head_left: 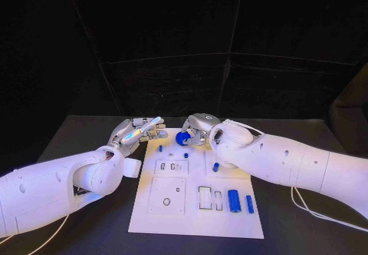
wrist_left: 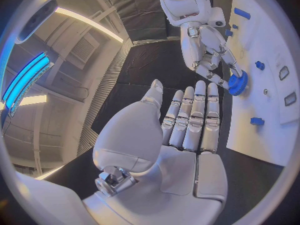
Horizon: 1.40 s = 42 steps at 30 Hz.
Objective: Assemble the parts on the task board
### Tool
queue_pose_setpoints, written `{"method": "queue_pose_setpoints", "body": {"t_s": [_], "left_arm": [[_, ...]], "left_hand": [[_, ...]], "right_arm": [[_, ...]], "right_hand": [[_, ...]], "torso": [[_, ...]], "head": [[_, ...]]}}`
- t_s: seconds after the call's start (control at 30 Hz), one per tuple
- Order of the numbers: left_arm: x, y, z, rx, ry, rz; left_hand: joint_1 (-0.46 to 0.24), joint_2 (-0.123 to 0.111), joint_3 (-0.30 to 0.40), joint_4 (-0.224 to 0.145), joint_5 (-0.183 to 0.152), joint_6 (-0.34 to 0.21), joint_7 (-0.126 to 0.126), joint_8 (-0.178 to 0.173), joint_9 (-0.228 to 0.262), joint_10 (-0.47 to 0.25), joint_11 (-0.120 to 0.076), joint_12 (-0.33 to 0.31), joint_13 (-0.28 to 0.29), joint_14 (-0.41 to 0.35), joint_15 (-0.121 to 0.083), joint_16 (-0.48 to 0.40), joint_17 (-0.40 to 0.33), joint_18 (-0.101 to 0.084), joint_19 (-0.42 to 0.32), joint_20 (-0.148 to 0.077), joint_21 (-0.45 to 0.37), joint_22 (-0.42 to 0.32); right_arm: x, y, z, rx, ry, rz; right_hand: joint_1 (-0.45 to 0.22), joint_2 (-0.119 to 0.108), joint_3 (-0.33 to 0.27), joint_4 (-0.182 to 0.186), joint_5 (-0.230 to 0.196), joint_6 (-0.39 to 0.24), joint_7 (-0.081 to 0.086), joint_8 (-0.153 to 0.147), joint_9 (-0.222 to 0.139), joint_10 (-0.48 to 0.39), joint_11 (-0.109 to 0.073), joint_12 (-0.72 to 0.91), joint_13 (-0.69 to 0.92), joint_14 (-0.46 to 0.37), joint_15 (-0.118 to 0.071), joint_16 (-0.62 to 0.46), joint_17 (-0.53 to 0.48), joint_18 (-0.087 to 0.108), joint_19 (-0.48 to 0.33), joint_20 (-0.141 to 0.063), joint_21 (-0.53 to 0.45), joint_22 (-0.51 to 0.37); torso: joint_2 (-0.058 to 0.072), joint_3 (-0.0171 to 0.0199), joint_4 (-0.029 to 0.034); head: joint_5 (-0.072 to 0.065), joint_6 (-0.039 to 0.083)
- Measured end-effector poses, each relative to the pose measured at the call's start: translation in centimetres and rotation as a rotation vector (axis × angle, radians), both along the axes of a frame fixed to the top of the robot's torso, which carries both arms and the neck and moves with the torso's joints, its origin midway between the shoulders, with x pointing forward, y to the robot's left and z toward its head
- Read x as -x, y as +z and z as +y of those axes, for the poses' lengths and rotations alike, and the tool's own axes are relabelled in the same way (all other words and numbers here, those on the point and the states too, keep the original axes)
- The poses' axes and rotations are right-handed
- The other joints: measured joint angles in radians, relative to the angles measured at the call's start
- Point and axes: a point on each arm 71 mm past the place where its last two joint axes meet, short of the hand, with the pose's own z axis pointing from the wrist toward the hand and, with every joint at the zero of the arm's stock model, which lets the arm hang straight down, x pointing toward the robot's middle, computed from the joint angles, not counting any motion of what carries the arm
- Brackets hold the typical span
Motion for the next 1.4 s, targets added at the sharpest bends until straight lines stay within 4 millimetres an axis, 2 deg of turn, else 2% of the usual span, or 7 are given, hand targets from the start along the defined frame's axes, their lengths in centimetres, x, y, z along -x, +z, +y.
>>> {"method": "queue_pose_setpoints", "body": {"t_s": [0.5, 0.57, 0.67, 0.8, 1.03, 1.17, 1.4], "left_arm": [[0.0, 0.0, 0.0, -0.001, 0.001, 0.0], [0.0, 0.0, 0.0, -0.001, 0.001, 0.0], [0.0, 0.0, 0.0, -0.001, 0.001, 0.0], [0.0, 0.0, 0.0, -0.001, 0.001, 0.0], [0.0, 0.0, 0.0, -0.001, 0.001, 0.001], [0.0, 0.0, 0.0, -0.001, 0.001, 0.001], [0.0, 0.0, 0.3, -0.003, 0.006, 0.001]], "left_hand": [[0.0, 0.0, 0.003, -0.003, 0.0, 0.0, 0.0, -0.004, 0.0, 0.0, 0.0, 0.0, 0.0, 0.0, 0.0, 0.0, 0.0, 0.0, 0.0, 0.0, 0.0, 0.0], [0.0, 0.0, 0.003, -0.003, 0.0, 0.0, 0.0, -0.004, 0.0, 0.0, 0.0, -0.004, 0.0, 0.0, 0.0, 0.0, 0.0, 0.0, 0.0, 0.0, 0.0, 0.0], [0.0, 0.0, 0.003, -0.003, 0.0, 0.0, 0.0, -0.004, 0.0, 0.0, 0.0, -0.004, 0.0, 0.0, 0.0, 0.0, 0.0, 0.0, 0.0, 0.0, 0.0, -0.001], [0.0, 0.0, 0.003, -0.003, 0.0, 0.0, 0.0, -0.004, 0.0, 0.0, 0.0, -0.004, 0.0, 0.0, 0.0, 0.0, 0.0, 0.0, 0.0, 0.0, 0.0, -0.001], [0.0, 0.0, 0.003, -0.003, 0.0, 0.0, 0.0, -0.004, 0.0, 0.0, 0.0, -0.004, 0.0, 0.0, 0.0, 0.0, 0.0, 0.0, 0.0, 0.0, 0.0, -0.001], [0.0, 0.0, 0.003, -0.003, 0.0, 0.0, 0.0, -0.004, 0.0, 0.0, 0.0, -0.004, 0.0, 0.0, 0.0, 0.0, 0.0, 0.0, 0.0, 0.0, 0.0, -0.001], [0.0, 0.0, 0.004, -0.005, 0.0, 0.0, 0.0, -0.004, 0.0, 0.0, 0.0, -0.006, -0.001, 0.0, 0.0, -0.004, 0.0, 0.0, 0.0, 0.0, 0.0, -0.002]], "right_arm": [[-0.4, -0.5, 0.5, 0.038, -0.028, 0.004], [-0.4, -0.6, 0.5, 0.04, -0.031, 0.003], [-0.4, -0.6, 0.7, 0.043, -0.033, 0.003], [-0.4, -0.7, 0.7, 0.048, -0.036, 0.005], [-0.4, -0.8, 0.5, 0.057, -0.038, 0.013], [-0.2, -0.6, -0.3, 0.049, -0.043, 0.007], [0.7, 0.0, -4.9, -0.011, -0.056, -0.011]], "right_hand": [[-0.046, -0.027, 0.005, -0.003, -0.005, 0.016, 0.001, -0.027, 0.001, -0.004, 0.011, -0.01, 0.0, -0.002, 0.006, 0.0, 0.001, 0.0, 0.004, 0.004, 0.0, 0.003], [-0.079, -0.038, -0.012, 0.011, -0.039, -0.028, 0.005, -0.044, 0.042, -0.011, 0.026, -0.023, 0.0, -0.002, 0.017, 0.0, 0.001, 0.0, 0.006, 0.013, 0.005, 0.008], [-0.106, -0.063, -0.051, 0.03, -0.09, -0.114, 0.019, -0.062, 0.036, -0.021, 0.036, -0.033, 0.0, -0.002, 0.027, 0.0, 0.001, 0.0, 0.005, 0.023, 0.006, 0.012], [-0.113, -0.071, -0.081, 0.052, -0.094, -0.156, 0.027, -0.062, 0.035, -0.027, 0.042, -0.033, 0.0, -0.002, 0.034, 0.0, 0.001, 0.0, 0.005, 0.031, 0.006, 0.014], [-0.119, -0.064, -0.135, 0.106, -0.064, -0.137, 0.034, -0.058, 0.041, -0.027, 0.049, -0.033, 0.0, -0.006, 0.038, 0.0, 0.001, 0.0, 0.005, 0.038, 0.006, 0.014], [-0.12, -0.057, -0.147, 0.118, -0.049, -0.118, 0.027, -0.051, 0.044, -0.027, 0.049, -0.032, 0.0, -0.005, 0.038, 0.0, 0.001, 0.0, 0.005, 0.038, 0.012, 0.018], [-0.077, -0.019, -0.135, 0.104, -0.036, -0.095, 0.02, -0.046, 0.045, -0.018, 0.047, -0.024, 0.0, -0.005, 0.038, 0.0, 0.0, 0.0, 0.005, 0.038, 0.012, 0.023]], "torso": [[0.0, 0.0012, -0.0009], [0.0, 0.0012, -0.0012], [0.0, 0.0012, -0.0013], [0.0, 0.0013, -0.0013], [0.0, 0.0013, -0.0012], [0.0, 0.0014, -0.0012], [-0.001, 0.0023, -0.0065]], "head": [[-0.002, -0.001], [-0.001, -0.001], [-0.001, -0.001], [-0.001, -0.002], [-0.001, -0.004], [0.0, -0.003], [-0.006, 0.001]]}}
